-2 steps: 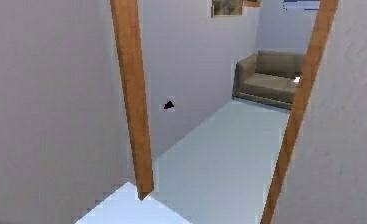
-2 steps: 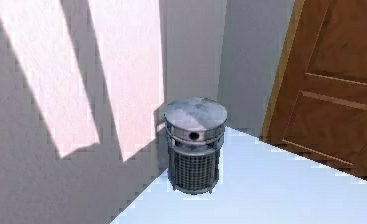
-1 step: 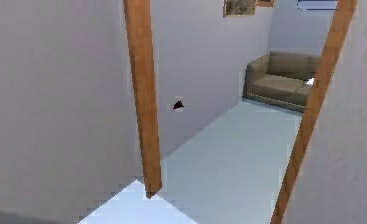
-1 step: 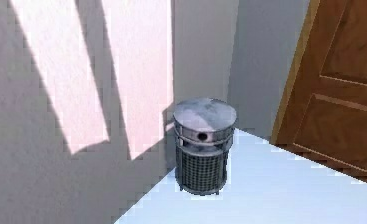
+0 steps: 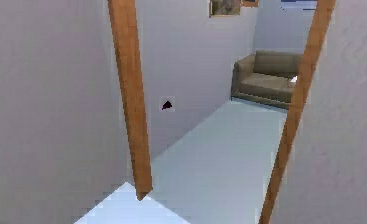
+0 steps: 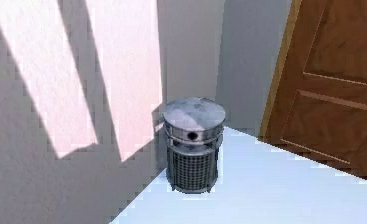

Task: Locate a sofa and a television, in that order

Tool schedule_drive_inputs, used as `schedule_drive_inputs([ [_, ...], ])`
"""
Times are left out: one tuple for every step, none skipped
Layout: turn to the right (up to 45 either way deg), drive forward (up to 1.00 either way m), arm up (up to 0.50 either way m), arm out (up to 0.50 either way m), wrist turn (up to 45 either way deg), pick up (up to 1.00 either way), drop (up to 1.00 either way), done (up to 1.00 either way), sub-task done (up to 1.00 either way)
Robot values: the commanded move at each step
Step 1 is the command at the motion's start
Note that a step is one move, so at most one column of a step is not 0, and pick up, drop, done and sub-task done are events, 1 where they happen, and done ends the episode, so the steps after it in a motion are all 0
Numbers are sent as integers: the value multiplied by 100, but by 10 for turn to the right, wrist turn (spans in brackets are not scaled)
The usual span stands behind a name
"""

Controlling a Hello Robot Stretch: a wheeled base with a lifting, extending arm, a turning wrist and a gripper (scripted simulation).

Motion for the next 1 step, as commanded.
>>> schedule_drive_inputs([
  [0,50,0,0,0,0,0,0,0],
])
